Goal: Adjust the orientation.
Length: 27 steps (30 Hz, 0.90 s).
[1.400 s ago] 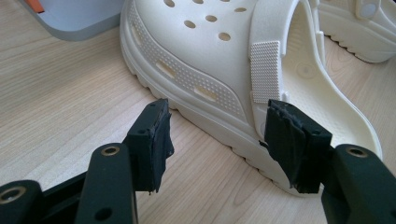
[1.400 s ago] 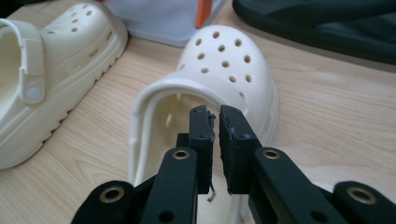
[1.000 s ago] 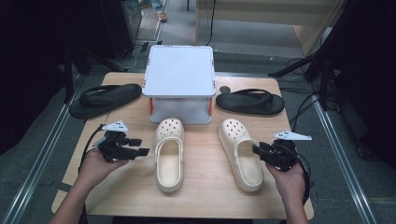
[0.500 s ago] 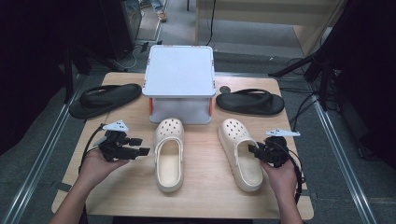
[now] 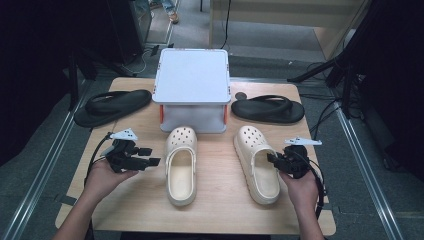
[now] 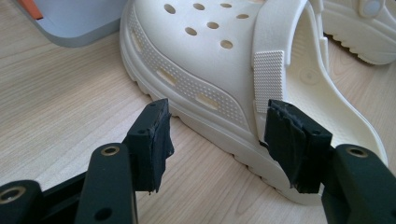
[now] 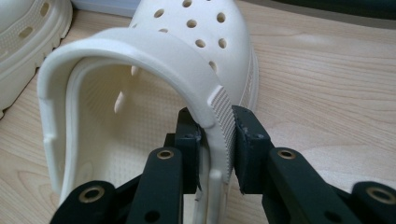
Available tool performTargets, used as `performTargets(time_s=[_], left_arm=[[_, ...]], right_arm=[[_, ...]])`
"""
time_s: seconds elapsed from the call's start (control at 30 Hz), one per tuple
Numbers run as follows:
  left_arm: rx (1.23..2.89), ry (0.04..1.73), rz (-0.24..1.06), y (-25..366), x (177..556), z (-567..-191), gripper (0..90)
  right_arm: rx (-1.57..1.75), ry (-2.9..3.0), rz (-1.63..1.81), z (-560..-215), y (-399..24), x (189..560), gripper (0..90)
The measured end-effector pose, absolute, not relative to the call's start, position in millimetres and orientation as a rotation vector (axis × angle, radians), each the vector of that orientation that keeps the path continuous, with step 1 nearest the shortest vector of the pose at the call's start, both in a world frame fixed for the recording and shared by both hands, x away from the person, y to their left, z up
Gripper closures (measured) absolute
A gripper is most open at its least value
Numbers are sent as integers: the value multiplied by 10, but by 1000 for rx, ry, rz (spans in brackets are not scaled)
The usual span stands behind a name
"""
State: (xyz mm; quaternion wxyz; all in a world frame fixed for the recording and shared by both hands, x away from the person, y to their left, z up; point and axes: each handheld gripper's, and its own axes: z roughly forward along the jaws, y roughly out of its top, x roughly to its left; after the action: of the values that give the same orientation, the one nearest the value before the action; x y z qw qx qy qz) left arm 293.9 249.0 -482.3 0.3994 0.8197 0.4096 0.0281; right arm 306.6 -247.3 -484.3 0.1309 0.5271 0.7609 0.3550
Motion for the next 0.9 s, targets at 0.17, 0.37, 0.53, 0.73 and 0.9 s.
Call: performTargets(time_s=[0.17,0.37,0.53,0.73,0.9], left_arm=[[2067,1046,69,2506,2950,-4828,417],[2062,1062,62,2526,2960,-4835,446],[2079,1062,55,2531,2970,-4838,515],[2055,1044,49,2548,2991,-4827,707],[2079,1047,48,2530,3068,-4840,837]], right_arm=[[1535,2193,1027,-4811,-2482,3069,768],[1547,2193,1026,-4752,-2469,3061,770],[1520,2192,1046,-4688,-2401,3045,770],[1481,2213,1073,-4613,-2231,3023,769],[1447,2248,1070,-4596,-2037,3031,769]])
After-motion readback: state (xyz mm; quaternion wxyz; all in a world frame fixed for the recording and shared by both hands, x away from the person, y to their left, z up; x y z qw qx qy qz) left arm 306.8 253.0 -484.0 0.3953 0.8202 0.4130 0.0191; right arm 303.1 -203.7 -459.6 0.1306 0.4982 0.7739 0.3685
